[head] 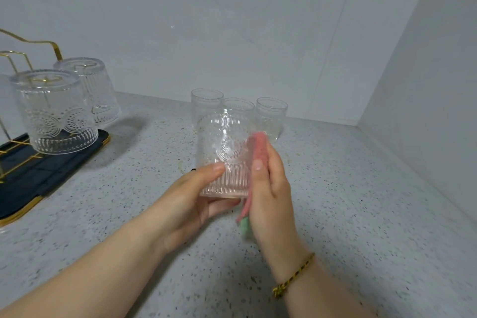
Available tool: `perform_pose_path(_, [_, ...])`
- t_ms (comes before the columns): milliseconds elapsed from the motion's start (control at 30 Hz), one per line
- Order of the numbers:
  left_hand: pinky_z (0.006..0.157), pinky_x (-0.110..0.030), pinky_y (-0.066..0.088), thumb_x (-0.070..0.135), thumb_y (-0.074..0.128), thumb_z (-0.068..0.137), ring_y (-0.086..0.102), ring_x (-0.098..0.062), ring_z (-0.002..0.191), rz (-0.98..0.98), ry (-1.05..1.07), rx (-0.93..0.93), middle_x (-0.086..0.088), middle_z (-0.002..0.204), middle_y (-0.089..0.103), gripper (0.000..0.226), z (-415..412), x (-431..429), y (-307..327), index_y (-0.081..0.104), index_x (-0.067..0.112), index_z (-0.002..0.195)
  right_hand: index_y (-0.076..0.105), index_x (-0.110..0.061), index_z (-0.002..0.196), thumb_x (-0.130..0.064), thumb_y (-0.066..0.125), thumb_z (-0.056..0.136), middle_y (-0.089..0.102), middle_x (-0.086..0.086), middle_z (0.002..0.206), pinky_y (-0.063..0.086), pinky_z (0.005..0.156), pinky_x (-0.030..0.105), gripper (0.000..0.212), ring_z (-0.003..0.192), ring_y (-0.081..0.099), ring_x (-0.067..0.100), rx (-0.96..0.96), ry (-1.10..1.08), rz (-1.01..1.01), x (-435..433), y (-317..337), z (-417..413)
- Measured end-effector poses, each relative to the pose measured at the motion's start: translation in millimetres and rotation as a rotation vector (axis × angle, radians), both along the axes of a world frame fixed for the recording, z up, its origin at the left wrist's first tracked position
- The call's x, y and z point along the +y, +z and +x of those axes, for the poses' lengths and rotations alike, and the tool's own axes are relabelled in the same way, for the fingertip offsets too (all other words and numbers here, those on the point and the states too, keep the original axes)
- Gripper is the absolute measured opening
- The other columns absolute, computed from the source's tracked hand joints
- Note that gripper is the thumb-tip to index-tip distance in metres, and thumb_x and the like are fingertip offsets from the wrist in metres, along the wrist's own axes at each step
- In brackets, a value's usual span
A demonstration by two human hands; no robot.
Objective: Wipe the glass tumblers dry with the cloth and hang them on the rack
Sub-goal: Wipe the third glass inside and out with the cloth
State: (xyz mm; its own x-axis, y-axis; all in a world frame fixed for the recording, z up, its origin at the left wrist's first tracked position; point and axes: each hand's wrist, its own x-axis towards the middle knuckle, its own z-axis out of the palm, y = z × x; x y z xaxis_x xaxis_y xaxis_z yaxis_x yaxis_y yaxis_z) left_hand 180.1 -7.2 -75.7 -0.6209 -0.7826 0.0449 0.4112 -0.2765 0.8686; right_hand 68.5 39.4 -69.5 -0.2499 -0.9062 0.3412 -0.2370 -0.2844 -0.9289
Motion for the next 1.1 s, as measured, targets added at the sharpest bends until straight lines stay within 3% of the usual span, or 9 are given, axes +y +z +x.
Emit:
perform_pose_path(133, [0.061, -0.022, 0.055, 0.047, 0.087, 0.033, 0.069, -0.017, 0.076, -0.042, -0.018, -0.030, -0.009, 0.087, 0.072, 0.065, 3.2, -2.0, 2.4, 0.074, 0.010, 0.086, 0.017, -0.071, 0.117, -0.072, 0.027, 0.075, 0.032, -0.010, 0.143, 0.041, 0.094, 0.057, 0.043, 0.101, 0.041, 0.019, 0.190, -0.073, -0.143, 1.6, -4.4, 14.3])
perform_pose_path(233, [0.068, -0.022, 0.055, 0.047, 0.087, 0.033, 0.070, -0.017, 0.082, -0.072, -0.086, -0.048, -0.009, 0.090, 0.073, 0.064, 1.1, 2.9, 0.8, 0.076, 0.011, 0.085, 0.023, -0.062, 0.114, -0.049, 0.031, 0.086, 0.025, -0.027, 0.140, 0.028, 0.110, 0.026, 0.032, 0.130, 0.031, 0.004, 0.160, -0.137, -0.245, 2.7, 4.2, 6.1])
perform_pose_path(400, [0.086, -0.030, 0.053, 0.054, 0.084, 0.038, 0.066, -0.021, 0.097, -0.091, -0.088, -0.050, -0.010, 0.105, 0.070, 0.072, 1.0, 3.0, -0.8, 0.073, 0.014, 0.097, 0.038, -0.034, 0.130, -0.033, 0.035, 0.092, 0.054, -0.006, 0.126, 0.051, 0.081, 0.023, 0.038, 0.102, 0.059, 0.005, -0.168, -0.050, -0.140, -0.8, -1.0, -0.2])
perform_pose_path(567, [0.092, -0.032, 0.051, 0.062, 0.079, 0.043, 0.065, -0.022, 0.101, -0.092, 0.002, -0.163, -0.009, 0.106, 0.070, 0.080, 2.2, 1.5, -0.9, 0.069, 0.011, 0.103, 0.038, -0.030, 0.129, -0.017, 0.033, 0.095, 0.064, -0.025, 0.076, 0.044, 0.046, 0.009, 0.037, 0.068, 0.063, 0.012, -0.205, -0.072, -0.121, 4.1, 2.7, 1.9])
perform_pose_path(700, [0.093, -0.037, 0.050, 0.054, 0.070, 0.064, 0.067, -0.022, 0.097, -0.033, 0.180, -0.250, -0.009, 0.102, 0.072, 0.072, -4.6, 2.7, -3.6, 0.057, 0.008, 0.117, 0.033, -0.035, 0.126, -0.019, 0.038, 0.095, 0.051, -0.021, 0.102, 0.051, 0.064, 0.012, 0.036, 0.075, 0.059, -0.011, -0.138, -0.155, -0.154, 2.5, 5.7, 3.2])
perform_pose_path(800, [0.079, -0.023, 0.055, 0.046, 0.063, 0.066, 0.069, -0.016, 0.088, -0.016, 0.124, -0.226, -0.006, 0.096, 0.074, 0.054, -8.7, 10.5, -2.7, 0.062, 0.010, 0.106, 0.030, -0.047, 0.114, -0.025, 0.041, 0.091, 0.035, -0.025, 0.126, 0.043, 0.096, 0.045, 0.034, 0.122, 0.046, 0.021, -0.024, -0.204, -0.172, 0.1, 0.9, 11.3])
perform_pose_path(900, [0.072, -0.022, 0.056, 0.038, 0.074, 0.064, 0.069, -0.019, 0.087, -0.025, 0.084, -0.197, -0.011, 0.098, 0.073, 0.053, -7.2, 11.0, -3.4, 0.064, 0.007, 0.105, 0.037, -0.045, 0.113, -0.040, 0.040, 0.081, 0.035, -0.025, 0.130, 0.041, 0.095, 0.053, 0.033, 0.119, 0.046, 0.037, 0.046, -0.229, -0.258, 1.2, -0.2, 14.5])
perform_pose_path(1000, [0.071, -0.026, 0.056, 0.039, 0.069, 0.052, 0.070, -0.022, 0.088, -0.028, 0.042, -0.172, -0.013, 0.097, 0.072, 0.066, -5.1, 8.4, -3.8, 0.063, 0.003, 0.106, 0.038, -0.045, 0.105, -0.038, 0.041, 0.082, 0.045, -0.008, 0.129, 0.041, 0.094, 0.019, 0.024, 0.115, 0.047, 0.005, 0.073, -0.242, -0.299, 0.3, 4.4, 3.2])
perform_pose_path(1100, [0.071, -0.025, 0.056, 0.037, 0.076, 0.050, 0.070, -0.021, 0.089, 0.006, -0.024, -0.075, -0.012, 0.099, 0.072, 0.060, -4.8, 9.3, -2.6, 0.067, 0.006, 0.101, 0.042, -0.042, 0.105, -0.024, 0.041, 0.093, 0.054, -0.016, 0.103, 0.049, 0.059, 0.011, 0.021, 0.073, 0.059, -0.007, -0.122, -0.145, -0.187, -0.4, 7.7, -7.9])
